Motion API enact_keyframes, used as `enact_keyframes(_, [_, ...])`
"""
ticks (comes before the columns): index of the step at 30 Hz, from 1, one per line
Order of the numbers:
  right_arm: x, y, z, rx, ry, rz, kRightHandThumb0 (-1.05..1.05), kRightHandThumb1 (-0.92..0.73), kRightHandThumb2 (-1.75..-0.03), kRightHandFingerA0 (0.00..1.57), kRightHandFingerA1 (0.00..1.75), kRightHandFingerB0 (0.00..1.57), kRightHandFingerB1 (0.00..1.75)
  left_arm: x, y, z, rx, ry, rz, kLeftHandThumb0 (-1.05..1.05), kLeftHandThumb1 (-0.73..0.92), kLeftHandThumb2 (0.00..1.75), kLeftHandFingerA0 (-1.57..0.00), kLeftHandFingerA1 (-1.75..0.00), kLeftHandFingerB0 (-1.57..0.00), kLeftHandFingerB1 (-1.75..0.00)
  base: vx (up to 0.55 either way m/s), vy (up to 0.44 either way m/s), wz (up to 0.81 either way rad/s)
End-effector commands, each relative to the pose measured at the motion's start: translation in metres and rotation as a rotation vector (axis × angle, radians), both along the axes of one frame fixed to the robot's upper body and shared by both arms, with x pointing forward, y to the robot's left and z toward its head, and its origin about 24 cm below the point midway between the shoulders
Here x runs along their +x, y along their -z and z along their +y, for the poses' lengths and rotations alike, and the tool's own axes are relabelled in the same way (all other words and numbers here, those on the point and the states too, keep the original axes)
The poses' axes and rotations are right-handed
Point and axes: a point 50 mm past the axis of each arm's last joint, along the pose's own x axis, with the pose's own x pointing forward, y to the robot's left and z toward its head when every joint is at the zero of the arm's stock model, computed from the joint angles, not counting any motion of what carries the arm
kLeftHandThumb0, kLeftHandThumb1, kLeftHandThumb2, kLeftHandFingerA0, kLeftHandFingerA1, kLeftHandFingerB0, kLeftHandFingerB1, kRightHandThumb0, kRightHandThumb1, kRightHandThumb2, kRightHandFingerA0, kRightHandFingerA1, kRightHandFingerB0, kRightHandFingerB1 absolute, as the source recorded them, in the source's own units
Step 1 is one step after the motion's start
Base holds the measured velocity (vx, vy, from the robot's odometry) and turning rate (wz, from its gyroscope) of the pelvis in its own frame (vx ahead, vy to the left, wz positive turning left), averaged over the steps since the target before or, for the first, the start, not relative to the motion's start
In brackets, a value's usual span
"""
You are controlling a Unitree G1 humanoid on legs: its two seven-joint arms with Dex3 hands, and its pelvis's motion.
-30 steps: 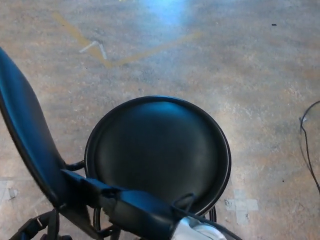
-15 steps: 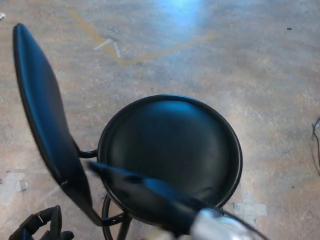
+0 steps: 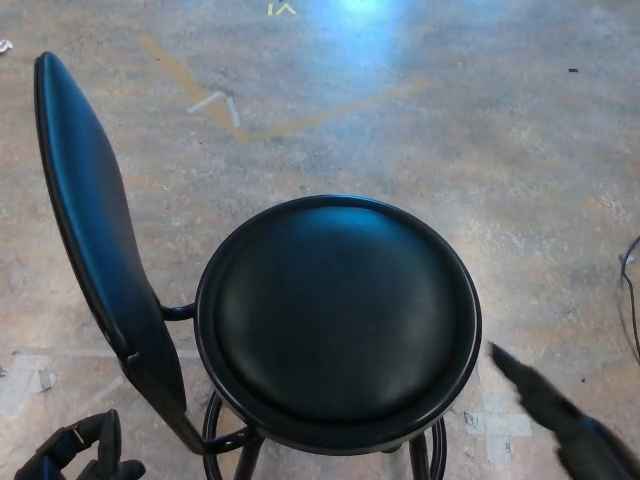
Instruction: Use the right hand to rotate the back of the chair to its left.
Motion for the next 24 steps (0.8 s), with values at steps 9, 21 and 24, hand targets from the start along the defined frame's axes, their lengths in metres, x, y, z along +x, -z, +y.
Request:
enact_keyframes(9, [-0.038, 0.100, -0.066, -0.078, 0.701, 0.171, -0.59, -0.83, -0.67, 0.06, 0.30, 0.06, 0.24, -0.021, 0.015, -0.008, -0.040, -0.026, 0.052, -1.05, 0.26, 1.00, -0.56, -1.51, -0.68, -1.44, 0.00, 0.000, 0.00])
enact_keyframes(21, [-0.051, 0.124, -0.079, -0.008, 0.776, 0.358, -0.72, -0.72, -1.04, 0.01, 0.32, 0.00, 0.25, -0.025, 0.017, -0.010, -0.031, -0.006, 0.063, -1.05, 0.44, 0.74, -0.57, -1.45, -0.65, -1.34, 0.00, 0.000, 0.00])
enact_keyframes(24, [-0.046, 0.123, -0.080, 0.010, 0.769, 0.345, -0.68, -0.89, -0.69, 0.04, 0.30, 0.03, 0.20, -0.021, 0.015, -0.009, -0.034, -0.013, 0.052, -1.05, 0.32, 0.94, -0.62, -1.46, -0.67, -1.35, 0.00, 0.000, 0.00])
